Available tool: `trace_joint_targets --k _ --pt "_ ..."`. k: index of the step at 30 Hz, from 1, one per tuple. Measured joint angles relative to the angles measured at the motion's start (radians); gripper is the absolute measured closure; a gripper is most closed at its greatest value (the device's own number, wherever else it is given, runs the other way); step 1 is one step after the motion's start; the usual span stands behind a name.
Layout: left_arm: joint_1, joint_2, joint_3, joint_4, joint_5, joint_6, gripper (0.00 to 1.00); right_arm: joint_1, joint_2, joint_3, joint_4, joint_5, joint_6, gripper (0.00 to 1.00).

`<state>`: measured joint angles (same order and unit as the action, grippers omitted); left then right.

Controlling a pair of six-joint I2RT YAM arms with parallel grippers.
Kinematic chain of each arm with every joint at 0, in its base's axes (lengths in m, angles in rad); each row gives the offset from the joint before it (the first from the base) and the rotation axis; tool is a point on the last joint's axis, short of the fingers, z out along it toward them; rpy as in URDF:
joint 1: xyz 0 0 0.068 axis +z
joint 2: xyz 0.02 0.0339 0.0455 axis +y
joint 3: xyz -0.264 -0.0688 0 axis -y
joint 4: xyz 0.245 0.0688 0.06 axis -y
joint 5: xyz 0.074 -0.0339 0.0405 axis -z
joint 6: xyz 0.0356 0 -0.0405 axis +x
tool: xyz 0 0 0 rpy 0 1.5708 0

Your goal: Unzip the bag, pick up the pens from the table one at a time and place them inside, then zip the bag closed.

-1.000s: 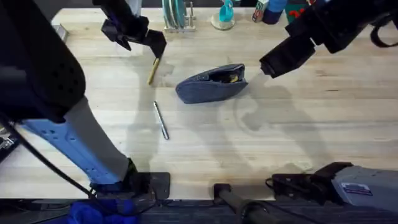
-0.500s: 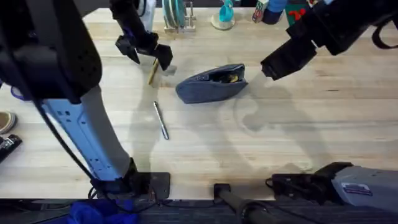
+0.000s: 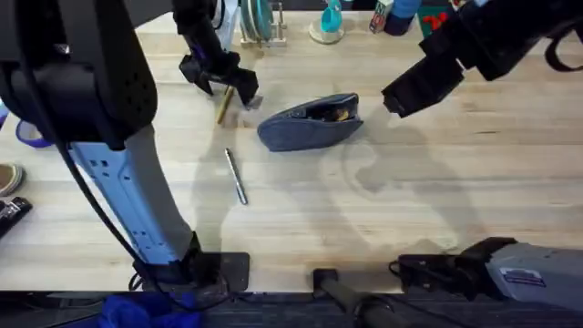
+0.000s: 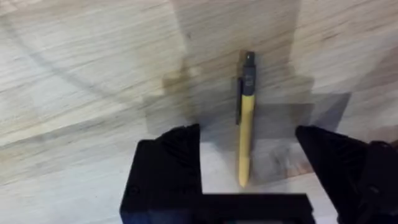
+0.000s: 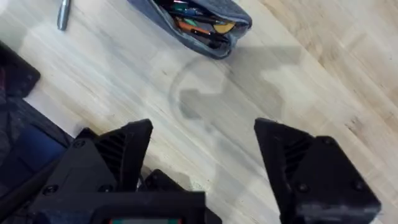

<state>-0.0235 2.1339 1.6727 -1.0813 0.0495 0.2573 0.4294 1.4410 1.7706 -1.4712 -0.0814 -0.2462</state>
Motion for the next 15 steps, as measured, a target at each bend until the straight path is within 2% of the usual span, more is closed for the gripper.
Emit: trace_joint_targets --k 8,15 --pt "0.0 -0.028 -0.048 0.02 -0.012 -0.002 0.144 0.0 0.0 0.0 0.0 0.0 0.0 0.005" --pt "0.0 -0.029 -0.052 0.012 -0.012 -0.005 0.309 0.0 0.0 0.0 0.0 0.0 0.0 0.006"
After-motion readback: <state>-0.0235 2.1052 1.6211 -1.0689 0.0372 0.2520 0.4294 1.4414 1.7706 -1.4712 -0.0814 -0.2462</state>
